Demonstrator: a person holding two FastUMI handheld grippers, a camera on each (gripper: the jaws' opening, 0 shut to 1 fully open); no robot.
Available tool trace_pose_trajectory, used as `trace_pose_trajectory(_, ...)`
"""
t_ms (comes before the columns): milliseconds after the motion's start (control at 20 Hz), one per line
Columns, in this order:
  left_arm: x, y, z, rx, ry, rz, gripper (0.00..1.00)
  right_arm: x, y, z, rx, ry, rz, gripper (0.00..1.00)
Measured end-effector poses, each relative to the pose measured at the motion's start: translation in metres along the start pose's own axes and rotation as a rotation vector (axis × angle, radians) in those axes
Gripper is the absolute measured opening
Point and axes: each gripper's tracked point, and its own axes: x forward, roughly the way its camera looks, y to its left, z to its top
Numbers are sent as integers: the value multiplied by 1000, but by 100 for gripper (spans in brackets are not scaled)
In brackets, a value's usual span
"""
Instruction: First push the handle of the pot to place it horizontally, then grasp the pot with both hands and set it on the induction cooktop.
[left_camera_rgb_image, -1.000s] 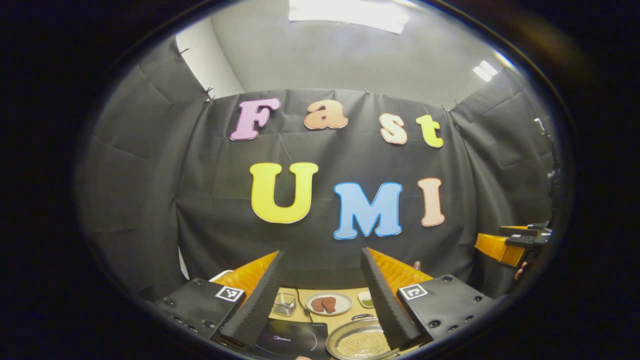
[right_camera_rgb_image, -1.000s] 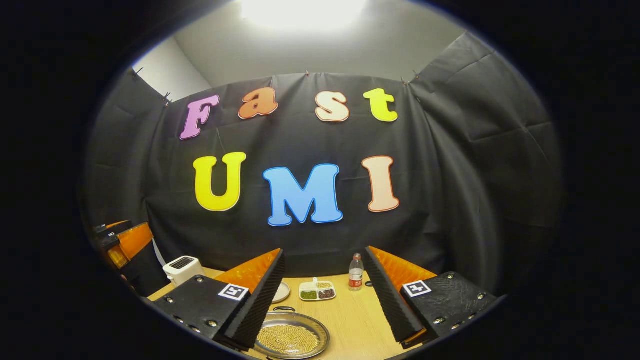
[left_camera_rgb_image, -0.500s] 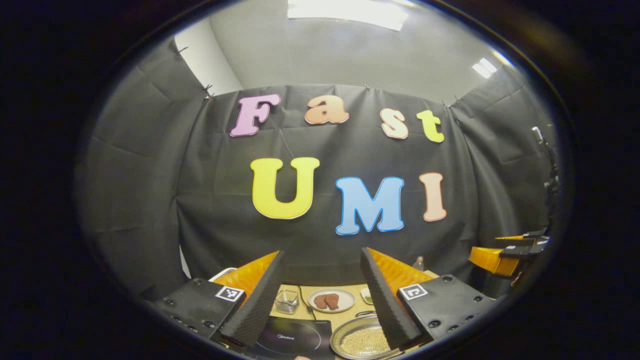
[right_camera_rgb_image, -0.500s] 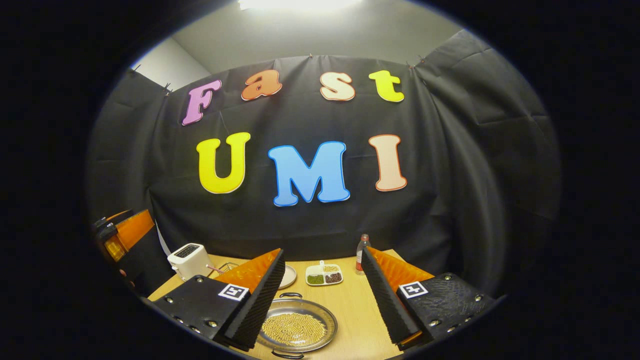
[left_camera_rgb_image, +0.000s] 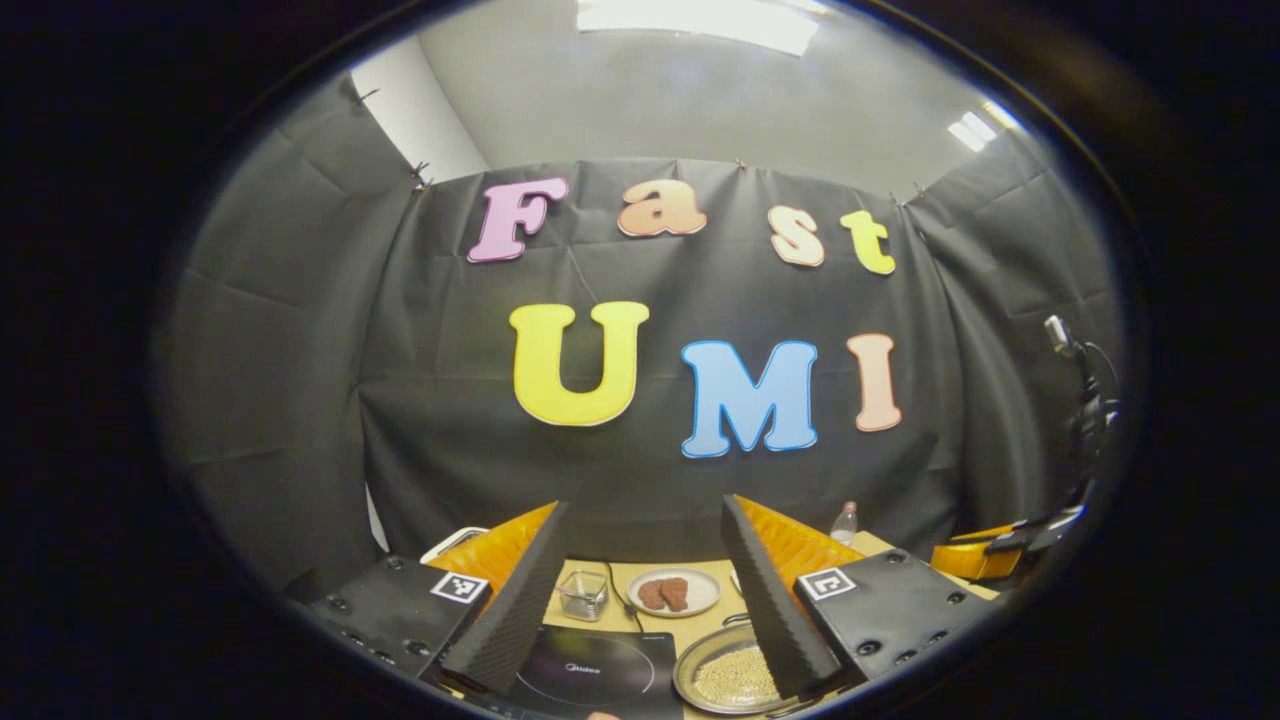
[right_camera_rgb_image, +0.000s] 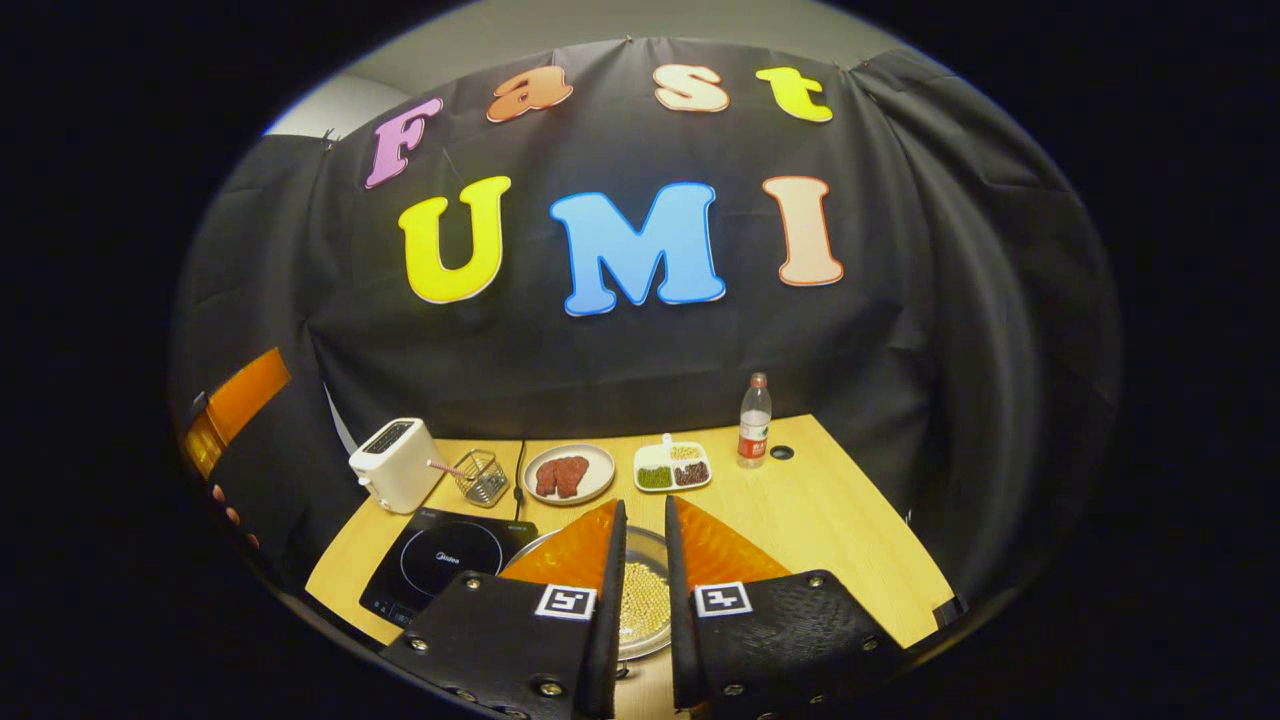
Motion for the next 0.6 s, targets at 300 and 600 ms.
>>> trace_pose_trajectory(300,1,12,-11,-2,24,8,95,10,18,-46,-28,157,53,7)
trace_pose_trajectory(600,-5,24,-18,-1,39,21,95,17,43,-109,-6,355,139,3)
